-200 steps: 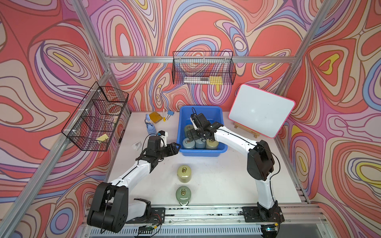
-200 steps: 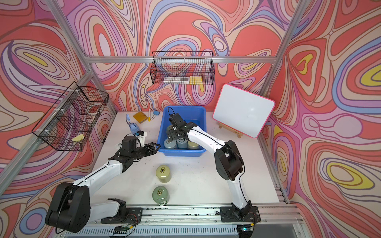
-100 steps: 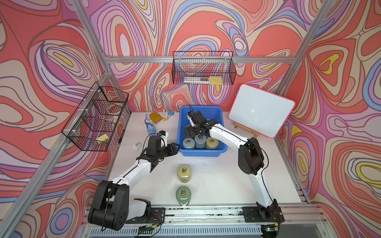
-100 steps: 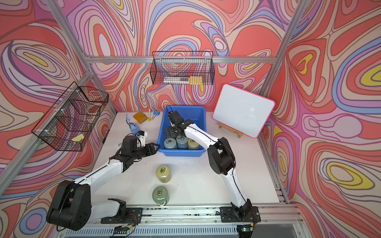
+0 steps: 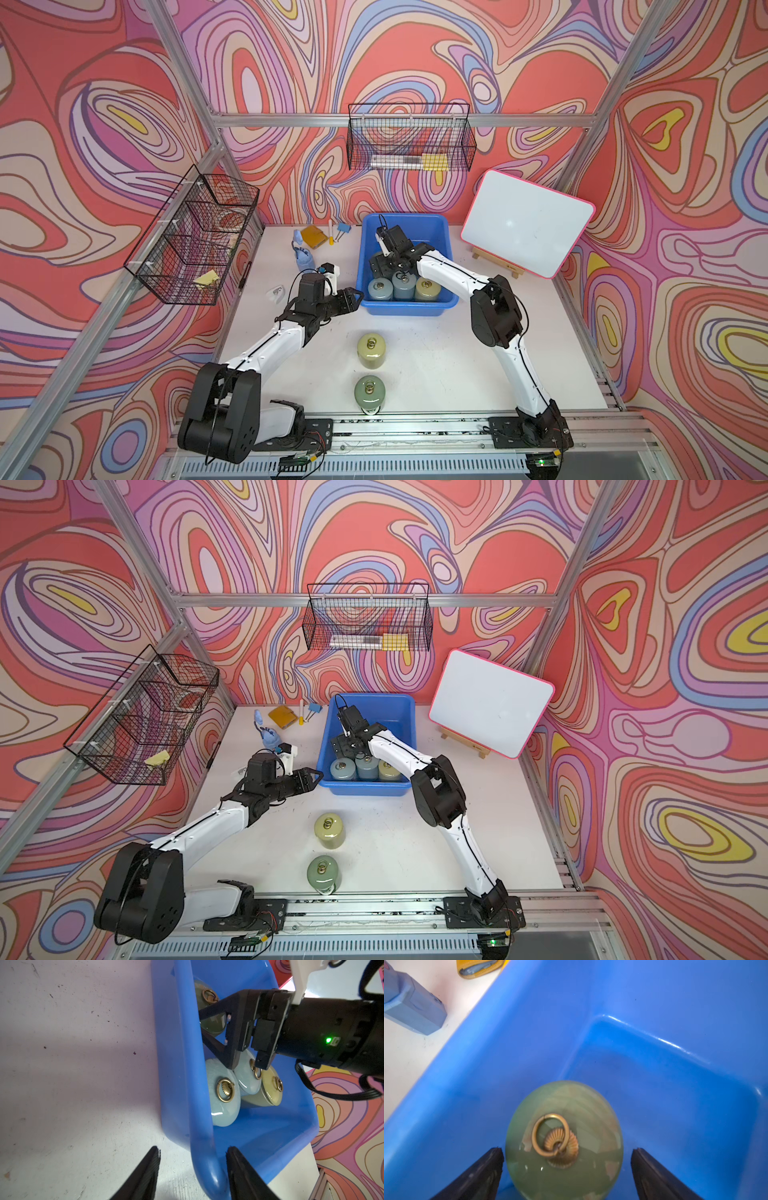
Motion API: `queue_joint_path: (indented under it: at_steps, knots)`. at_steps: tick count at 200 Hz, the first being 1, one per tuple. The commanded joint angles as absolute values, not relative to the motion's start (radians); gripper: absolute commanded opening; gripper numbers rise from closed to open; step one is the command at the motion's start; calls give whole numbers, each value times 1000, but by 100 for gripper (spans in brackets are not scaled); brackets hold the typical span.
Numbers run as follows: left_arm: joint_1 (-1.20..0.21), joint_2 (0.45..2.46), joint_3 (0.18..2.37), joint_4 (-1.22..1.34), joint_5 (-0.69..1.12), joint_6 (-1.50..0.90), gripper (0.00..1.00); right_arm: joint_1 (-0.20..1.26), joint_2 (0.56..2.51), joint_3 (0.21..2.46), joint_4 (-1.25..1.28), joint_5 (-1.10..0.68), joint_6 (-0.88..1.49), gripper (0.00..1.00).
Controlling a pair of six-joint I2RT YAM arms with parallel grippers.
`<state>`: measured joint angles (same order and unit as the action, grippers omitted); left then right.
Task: Take the tea canister out of the basket
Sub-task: Pick up the tea canister from the basket.
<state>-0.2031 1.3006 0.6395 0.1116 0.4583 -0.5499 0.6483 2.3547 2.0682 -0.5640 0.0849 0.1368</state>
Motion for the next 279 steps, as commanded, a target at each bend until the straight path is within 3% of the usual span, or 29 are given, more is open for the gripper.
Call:
queue_joint_path:
  at_steps: [1, 89, 208, 279]
  knots:
    - [-199, 1313, 657, 98, 455, -535, 56, 642, 2392, 2101, -536, 78, 141, 97]
    - [-199, 1308, 656, 98, 453, -534, 55, 627, 2459, 2160, -532, 31, 150, 93]
    - [-199, 1307, 654, 96, 449, -532, 55, 624, 2396, 2152, -522, 48, 120, 70]
    - [-199, 1305, 654, 97, 451, -537, 55, 625, 2282, 2141, -536, 43, 106, 69]
